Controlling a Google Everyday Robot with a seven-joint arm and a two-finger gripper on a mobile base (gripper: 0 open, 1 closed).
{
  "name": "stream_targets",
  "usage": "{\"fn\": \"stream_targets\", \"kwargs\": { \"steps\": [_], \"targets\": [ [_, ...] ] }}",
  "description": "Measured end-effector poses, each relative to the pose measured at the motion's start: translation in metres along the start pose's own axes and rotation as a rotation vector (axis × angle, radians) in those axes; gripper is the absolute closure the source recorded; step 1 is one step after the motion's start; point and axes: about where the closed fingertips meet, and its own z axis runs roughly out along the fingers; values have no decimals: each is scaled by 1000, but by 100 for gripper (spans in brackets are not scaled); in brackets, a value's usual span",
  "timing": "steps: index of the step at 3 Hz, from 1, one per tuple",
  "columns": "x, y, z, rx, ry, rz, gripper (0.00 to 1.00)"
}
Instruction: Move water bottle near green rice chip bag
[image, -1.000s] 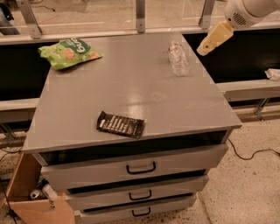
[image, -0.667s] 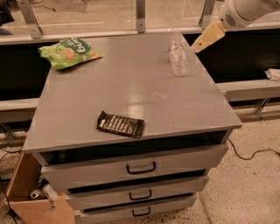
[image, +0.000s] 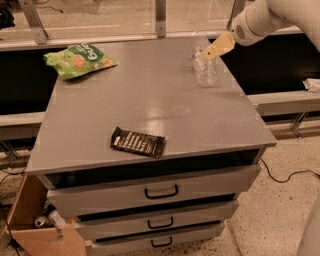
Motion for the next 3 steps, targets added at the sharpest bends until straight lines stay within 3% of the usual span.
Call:
{"fn": "stream_targets", "kwargs": {
  "steps": [2,3],
  "targets": [
    [8,25,63,-86,41,143,0],
    [16,35,80,-105,74,168,0]
  ]
}}
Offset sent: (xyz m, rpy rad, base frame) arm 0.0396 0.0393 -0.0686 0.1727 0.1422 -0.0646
